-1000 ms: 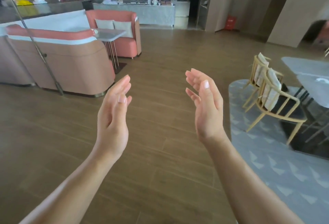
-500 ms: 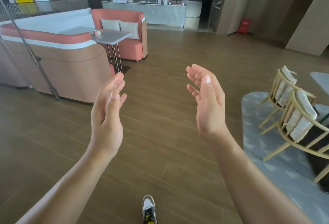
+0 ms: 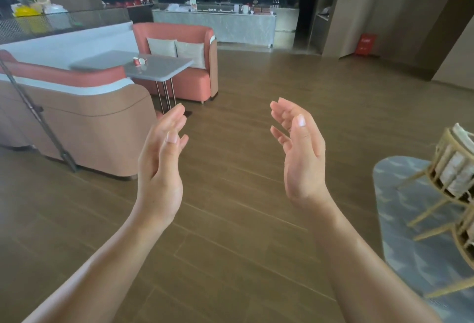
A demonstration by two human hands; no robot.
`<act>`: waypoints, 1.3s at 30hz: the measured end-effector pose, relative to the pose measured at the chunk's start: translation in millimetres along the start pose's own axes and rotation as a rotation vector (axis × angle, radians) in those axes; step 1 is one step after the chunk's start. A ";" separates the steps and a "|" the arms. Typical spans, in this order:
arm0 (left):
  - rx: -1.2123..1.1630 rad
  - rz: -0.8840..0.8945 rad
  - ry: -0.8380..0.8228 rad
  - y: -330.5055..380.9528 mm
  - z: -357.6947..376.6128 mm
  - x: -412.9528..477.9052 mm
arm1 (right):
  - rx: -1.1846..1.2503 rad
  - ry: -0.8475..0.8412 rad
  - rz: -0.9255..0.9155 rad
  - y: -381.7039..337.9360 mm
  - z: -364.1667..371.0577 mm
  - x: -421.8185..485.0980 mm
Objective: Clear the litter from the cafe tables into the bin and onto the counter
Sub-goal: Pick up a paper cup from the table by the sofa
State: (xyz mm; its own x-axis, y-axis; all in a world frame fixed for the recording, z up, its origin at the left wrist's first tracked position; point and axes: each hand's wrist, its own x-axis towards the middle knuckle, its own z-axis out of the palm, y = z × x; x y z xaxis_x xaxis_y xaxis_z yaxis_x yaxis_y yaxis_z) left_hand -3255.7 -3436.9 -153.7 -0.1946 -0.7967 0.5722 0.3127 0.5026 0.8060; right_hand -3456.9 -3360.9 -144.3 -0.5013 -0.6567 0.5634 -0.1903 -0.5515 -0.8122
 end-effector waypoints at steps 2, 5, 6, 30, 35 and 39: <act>0.002 0.001 0.002 -25.4 4.5 32.6 | 0.012 0.004 0.003 27.6 1.8 31.6; 0.014 -0.005 0.003 -68.7 14.3 80.2 | 0.035 -0.003 0.018 72.1 4.1 81.2; 0.019 -0.008 0.009 -84.4 18.3 96.8 | 0.041 -0.011 0.020 88.1 3.8 98.7; 0.112 0.006 0.234 -432.0 107.1 533.6 | 0.167 -0.191 0.081 428.6 40.2 602.8; 0.091 0.028 0.246 -508.7 84.9 633.7 | 0.164 -0.195 0.069 508.8 85.1 690.9; 0.125 0.044 0.237 -558.2 62.0 722.1 | 0.181 -0.200 0.078 564.1 130.2 770.0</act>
State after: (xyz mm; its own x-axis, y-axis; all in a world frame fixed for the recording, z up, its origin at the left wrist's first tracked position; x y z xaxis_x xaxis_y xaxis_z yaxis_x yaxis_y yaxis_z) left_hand -3628.4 -4271.9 -181.0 0.0443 -0.8222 0.5675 0.1957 0.5642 0.8021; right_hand -3840.3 -4244.6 -148.9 -0.3287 -0.7795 0.5333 0.0058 -0.5663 -0.8242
